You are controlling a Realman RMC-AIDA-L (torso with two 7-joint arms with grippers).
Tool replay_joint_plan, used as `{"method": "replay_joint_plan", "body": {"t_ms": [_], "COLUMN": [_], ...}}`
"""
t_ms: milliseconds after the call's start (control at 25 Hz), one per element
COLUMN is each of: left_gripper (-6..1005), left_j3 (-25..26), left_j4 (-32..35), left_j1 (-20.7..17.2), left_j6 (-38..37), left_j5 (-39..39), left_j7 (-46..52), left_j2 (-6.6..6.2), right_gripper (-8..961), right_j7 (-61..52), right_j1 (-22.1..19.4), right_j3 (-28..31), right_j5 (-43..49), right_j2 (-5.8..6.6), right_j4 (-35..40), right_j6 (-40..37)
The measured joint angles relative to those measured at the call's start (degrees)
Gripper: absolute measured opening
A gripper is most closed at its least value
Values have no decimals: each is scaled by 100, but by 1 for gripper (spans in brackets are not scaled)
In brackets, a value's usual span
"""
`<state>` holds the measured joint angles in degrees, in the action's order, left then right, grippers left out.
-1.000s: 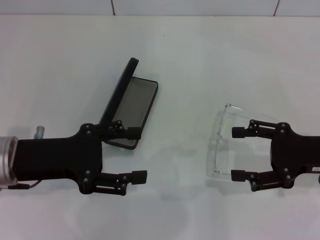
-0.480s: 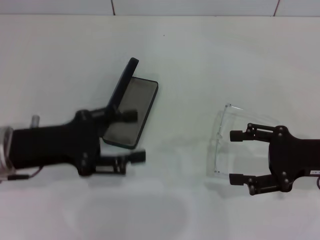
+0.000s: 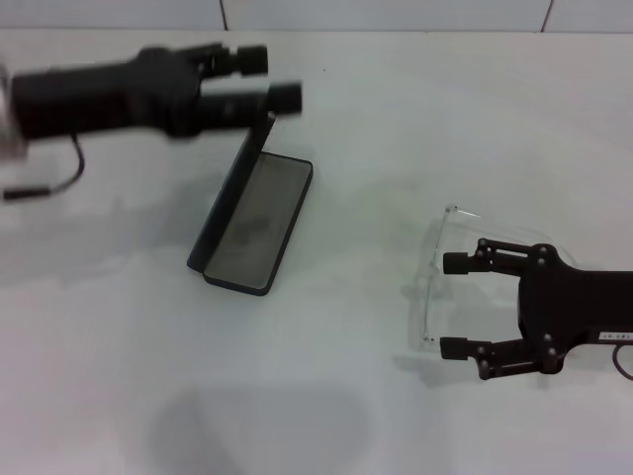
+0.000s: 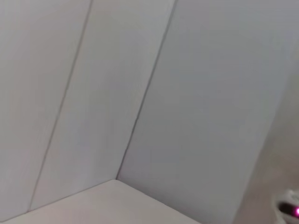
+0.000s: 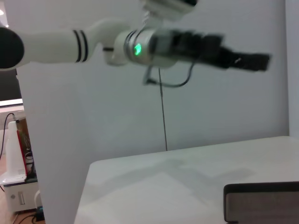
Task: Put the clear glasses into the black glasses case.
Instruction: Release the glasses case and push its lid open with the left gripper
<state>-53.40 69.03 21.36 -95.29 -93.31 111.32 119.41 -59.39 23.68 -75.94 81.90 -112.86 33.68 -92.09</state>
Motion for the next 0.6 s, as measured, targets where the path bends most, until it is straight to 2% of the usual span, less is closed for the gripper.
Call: {"method": "replay_joint_plan", "body": {"t_ms": [40,120,320,440,600], "left_gripper": [883,880,874,872,872], "left_j3": [0,-2,-183,-407,-887], "left_j4": [129,480,1078,1103,1062], "left_j1": [156,568,1205,1564,1783], "left_j6": [157,408,472,503,642], "left_j5": [-167,-1018,-3051,-4138,-5001], "left_j7": [382,1318,2717,3412,4044], "left_j2": [-27,-86,-50,-22,4], "right_gripper": [871,871,871,871,871], "right_j7": [1,3,0,0,-2], "right_j1": [0,-1,13,51,62], "right_j3": [1,0,4,82,216], "right_j5": [-2,-3,-14,-17,-17], "right_j2": [-2,-13,-50,-84,-114], "right_j4": [10,32,19,18,68], "right_j6": [7,35,158,217,229]}}
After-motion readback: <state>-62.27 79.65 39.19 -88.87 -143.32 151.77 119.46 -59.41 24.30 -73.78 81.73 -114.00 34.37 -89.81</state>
